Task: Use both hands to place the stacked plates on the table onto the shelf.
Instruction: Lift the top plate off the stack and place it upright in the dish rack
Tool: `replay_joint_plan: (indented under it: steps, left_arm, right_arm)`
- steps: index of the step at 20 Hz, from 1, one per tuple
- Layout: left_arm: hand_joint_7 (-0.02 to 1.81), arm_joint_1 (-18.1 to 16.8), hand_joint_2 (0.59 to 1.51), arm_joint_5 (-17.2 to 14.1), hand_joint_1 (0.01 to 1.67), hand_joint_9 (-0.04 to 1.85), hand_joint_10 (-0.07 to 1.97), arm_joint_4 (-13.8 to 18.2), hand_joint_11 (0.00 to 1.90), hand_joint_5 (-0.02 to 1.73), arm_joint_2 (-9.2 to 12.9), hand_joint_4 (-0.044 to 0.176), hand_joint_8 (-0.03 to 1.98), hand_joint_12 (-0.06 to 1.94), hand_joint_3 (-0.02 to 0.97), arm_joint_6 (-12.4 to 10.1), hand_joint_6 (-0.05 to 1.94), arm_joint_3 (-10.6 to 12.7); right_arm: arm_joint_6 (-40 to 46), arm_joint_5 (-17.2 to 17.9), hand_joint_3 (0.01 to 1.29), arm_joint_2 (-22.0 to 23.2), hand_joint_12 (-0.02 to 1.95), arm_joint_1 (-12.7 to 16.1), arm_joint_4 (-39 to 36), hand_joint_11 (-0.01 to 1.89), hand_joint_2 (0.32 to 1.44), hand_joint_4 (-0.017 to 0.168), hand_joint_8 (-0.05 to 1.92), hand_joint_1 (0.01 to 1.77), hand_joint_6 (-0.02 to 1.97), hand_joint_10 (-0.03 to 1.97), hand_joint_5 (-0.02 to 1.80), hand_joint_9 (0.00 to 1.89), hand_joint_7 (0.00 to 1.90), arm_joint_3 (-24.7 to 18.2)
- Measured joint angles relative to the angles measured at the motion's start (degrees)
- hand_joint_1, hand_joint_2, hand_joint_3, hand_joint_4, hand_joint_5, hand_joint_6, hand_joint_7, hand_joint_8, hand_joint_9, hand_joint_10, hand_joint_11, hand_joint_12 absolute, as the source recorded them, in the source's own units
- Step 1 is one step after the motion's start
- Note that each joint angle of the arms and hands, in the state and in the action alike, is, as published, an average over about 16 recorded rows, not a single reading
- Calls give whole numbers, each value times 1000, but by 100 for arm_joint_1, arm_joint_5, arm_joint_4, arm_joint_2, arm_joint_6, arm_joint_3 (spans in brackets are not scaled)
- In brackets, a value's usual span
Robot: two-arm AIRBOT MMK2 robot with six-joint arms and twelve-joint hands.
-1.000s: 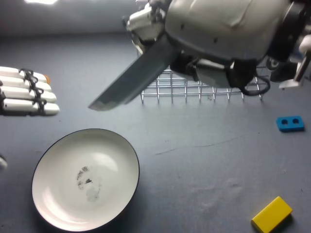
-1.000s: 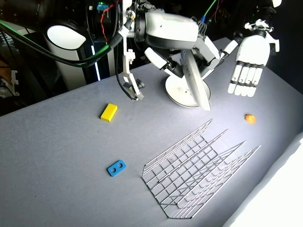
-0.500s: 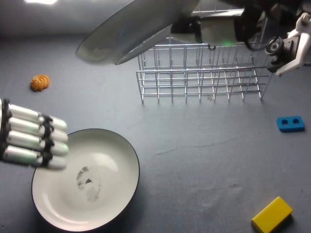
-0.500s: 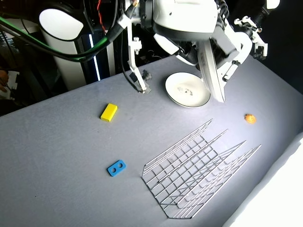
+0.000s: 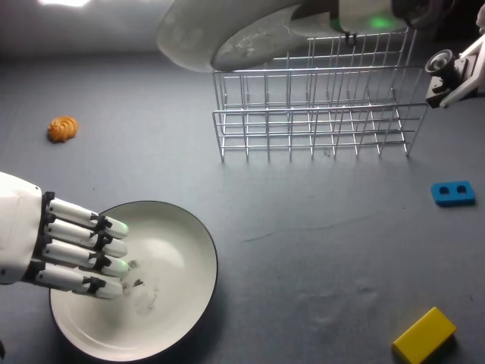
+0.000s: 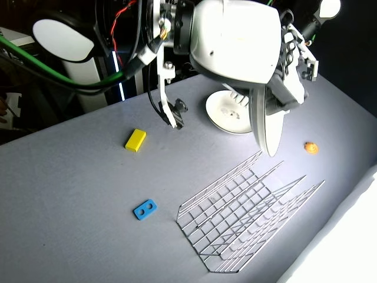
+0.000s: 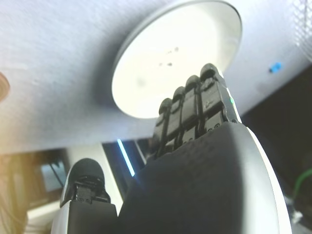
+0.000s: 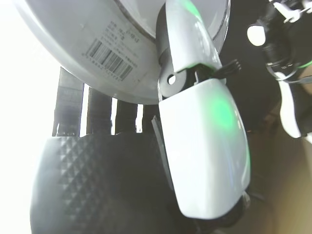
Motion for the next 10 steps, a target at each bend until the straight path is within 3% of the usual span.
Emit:
replay_joint_plan:
  steps: [5, 10]
  left_arm:
    - [27, 71, 1168, 682, 18, 20, 9, 41, 18, 24, 1, -1, -4, -2, 7, -18, 2, -161]
    - [32, 321, 1171, 1178, 18, 21, 9, -225, 17, 18, 22, -3, -4, -16, 8, -111, -4, -228]
  right_arm:
    - [455, -218, 11, -95, 1424, 13, 139, 691, 1047, -2, 1028, 1336, 1204, 1240, 774, 855, 950, 377]
    - [645, -346, 11, -221, 1426, -22, 321, 705, 1047, -3, 1027, 1339, 1215, 1238, 762, 864, 950, 714]
